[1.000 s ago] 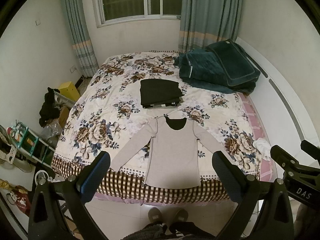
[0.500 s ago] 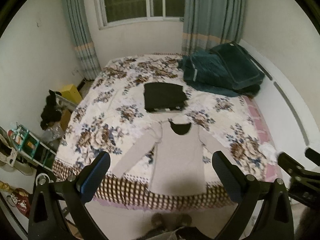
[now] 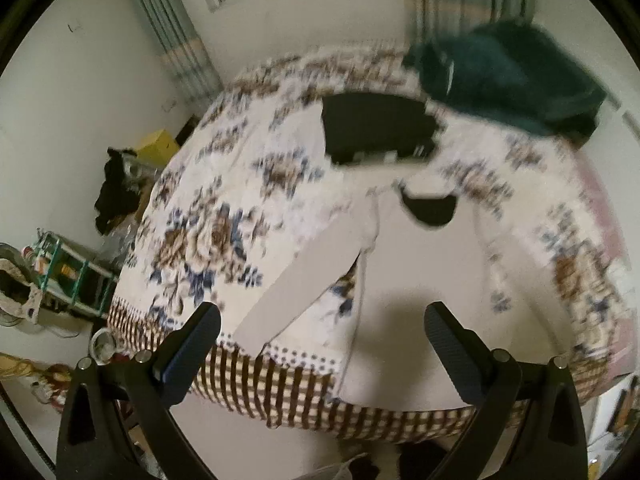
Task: Fold small clothes
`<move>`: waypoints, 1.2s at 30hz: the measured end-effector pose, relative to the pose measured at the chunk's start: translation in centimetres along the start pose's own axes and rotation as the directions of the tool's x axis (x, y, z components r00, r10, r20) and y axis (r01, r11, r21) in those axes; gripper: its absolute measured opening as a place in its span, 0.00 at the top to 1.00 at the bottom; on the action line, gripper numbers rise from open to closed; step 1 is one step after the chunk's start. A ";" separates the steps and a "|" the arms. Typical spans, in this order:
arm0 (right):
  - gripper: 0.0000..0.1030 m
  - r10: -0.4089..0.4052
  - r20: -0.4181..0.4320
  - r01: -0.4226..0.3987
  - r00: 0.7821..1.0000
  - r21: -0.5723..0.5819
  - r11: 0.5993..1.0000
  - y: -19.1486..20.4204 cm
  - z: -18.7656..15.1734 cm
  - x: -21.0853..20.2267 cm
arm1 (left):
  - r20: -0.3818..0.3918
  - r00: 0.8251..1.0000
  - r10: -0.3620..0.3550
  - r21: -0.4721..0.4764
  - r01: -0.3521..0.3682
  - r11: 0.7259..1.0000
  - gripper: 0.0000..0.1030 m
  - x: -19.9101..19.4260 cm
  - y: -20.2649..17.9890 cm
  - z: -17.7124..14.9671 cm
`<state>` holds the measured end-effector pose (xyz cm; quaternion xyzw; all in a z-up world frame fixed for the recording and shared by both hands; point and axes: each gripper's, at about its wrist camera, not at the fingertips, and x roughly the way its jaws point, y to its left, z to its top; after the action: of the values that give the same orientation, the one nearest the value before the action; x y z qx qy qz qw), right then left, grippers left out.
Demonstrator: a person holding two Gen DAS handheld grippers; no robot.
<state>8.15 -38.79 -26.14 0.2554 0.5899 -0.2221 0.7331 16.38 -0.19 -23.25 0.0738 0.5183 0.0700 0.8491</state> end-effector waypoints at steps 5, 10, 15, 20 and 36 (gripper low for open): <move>0.25 0.030 -0.082 -0.010 0.996 0.234 0.972 -9.9 4.3 12.4 | -0.096 0.995 0.036 0.006 -0.036 0.999 0.00 6.8 -1.6 -1.4; 0.24 0.086 -0.151 -0.016 0.985 0.416 0.909 -16.9 7.2 25.3 | -0.083 0.996 0.016 0.072 -0.010 0.997 0.00 12.1 -5.4 -2.3; 0.24 0.166 -0.178 -0.051 0.970 0.520 0.852 -19.4 8.3 35.3 | -0.208 0.977 0.046 0.102 -0.026 0.994 0.00 18.8 -10.1 -3.1; 0.48 0.207 -0.133 -0.112 0.969 0.510 0.853 -17.9 9.0 39.6 | -0.230 0.972 0.041 0.163 -0.003 0.987 0.00 22.7 -14.2 -4.4; 0.39 0.228 -0.101 -0.169 0.968 0.410 0.897 -19.5 13.7 37.7 | -0.217 0.970 -0.112 0.087 0.134 0.987 0.00 28.7 -16.0 -4.1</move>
<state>13.97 -63.48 -62.85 0.4736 0.5554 -0.2419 0.6393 26.38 -10.05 -53.27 0.0763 0.6123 -0.0017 0.7870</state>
